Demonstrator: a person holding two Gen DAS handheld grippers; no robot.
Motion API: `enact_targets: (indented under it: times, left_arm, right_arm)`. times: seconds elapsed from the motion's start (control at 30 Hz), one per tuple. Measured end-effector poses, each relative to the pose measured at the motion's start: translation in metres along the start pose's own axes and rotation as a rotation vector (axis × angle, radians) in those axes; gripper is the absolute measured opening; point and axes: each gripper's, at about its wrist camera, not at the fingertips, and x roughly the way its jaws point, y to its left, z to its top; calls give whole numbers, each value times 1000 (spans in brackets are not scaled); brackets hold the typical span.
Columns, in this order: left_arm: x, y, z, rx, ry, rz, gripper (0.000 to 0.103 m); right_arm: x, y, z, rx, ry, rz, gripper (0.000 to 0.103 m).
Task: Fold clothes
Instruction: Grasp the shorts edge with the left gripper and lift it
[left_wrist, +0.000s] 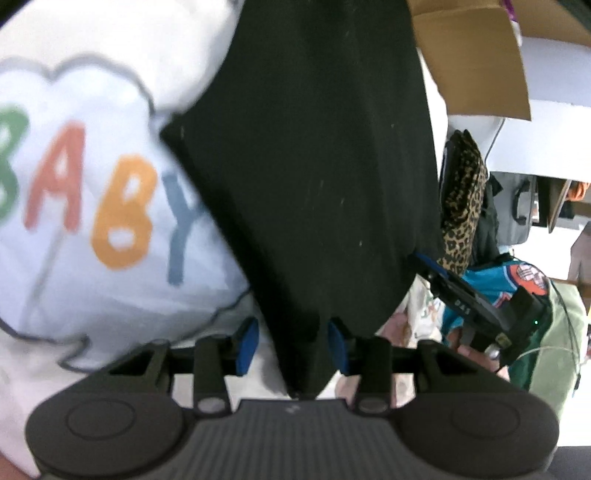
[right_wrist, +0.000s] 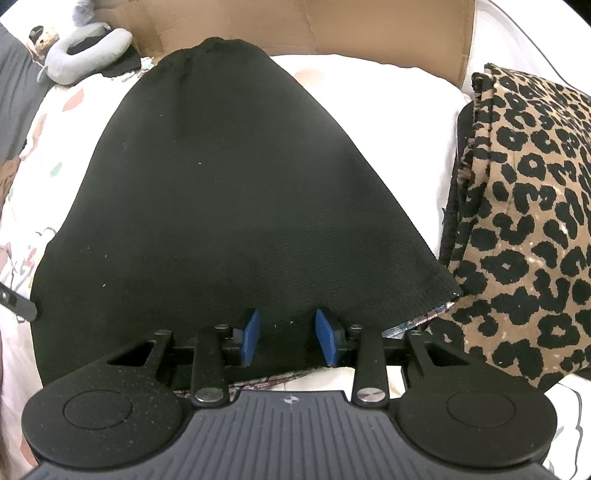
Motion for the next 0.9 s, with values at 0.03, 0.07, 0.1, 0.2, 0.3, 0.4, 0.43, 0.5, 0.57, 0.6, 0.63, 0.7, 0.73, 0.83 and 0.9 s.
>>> enact_targets:
  times: [0.03,0.07,0.1,0.2,0.3,0.4,0.43,0.5,0.57,0.6,0.63,0.7,0.73,0.83,0.9]
  left_arm:
    - [5,2,-3,-14,9,-9,44]
    - [7,4,-5,-25,17,-20,44]
    - [10,6,-8,-35,24,-31,44]
    - [19,8,-13,-48,33,-61,45]
    - [26,11,-16,-58,35,-90,45]
    - [31,12,-19,-57,42,-115,45]
    - [30,12,-19,-52,45,-118,45]
    - [33,12,-19,-48,47,-133,45]
    - [35,14,-19,-51,47,-155,45]
    - [37,14,-20,-51,44,-166,45]
    - [39,13,-20,-52,41,-177,44]
    - [42,11,-22,-42,35,-194,44]
    - [43,9,-23,-32,31,-197,44]
    - [41,10,-27,-31,21,-202,39]
    - [39,13,-27,-55,19,-207,36]
  right_arm:
    - [0,0,-1,-2,-2,0,41]
    - [0,1,-1,-6,-3,-1,41]
    - [-1,1,-2,-9,-4,0,41]
    - [0,0,-1,-13,-2,3,41]
    - [0,0,-1,-24,3,2,41]
    - [2,2,0,-36,11,-4,41]
    - [3,3,1,-38,14,-7,41]
    - [4,5,1,-50,19,-15,41]
    - [4,8,1,-65,24,-23,41]
    - [5,8,2,-69,26,-25,41]
    - [5,9,2,-73,29,-27,41]
    - [5,10,3,-81,33,-30,41]
    - [5,10,3,-83,35,-31,41]
    - [6,10,4,-81,38,-30,41]
    - [6,10,4,-79,38,-29,41]
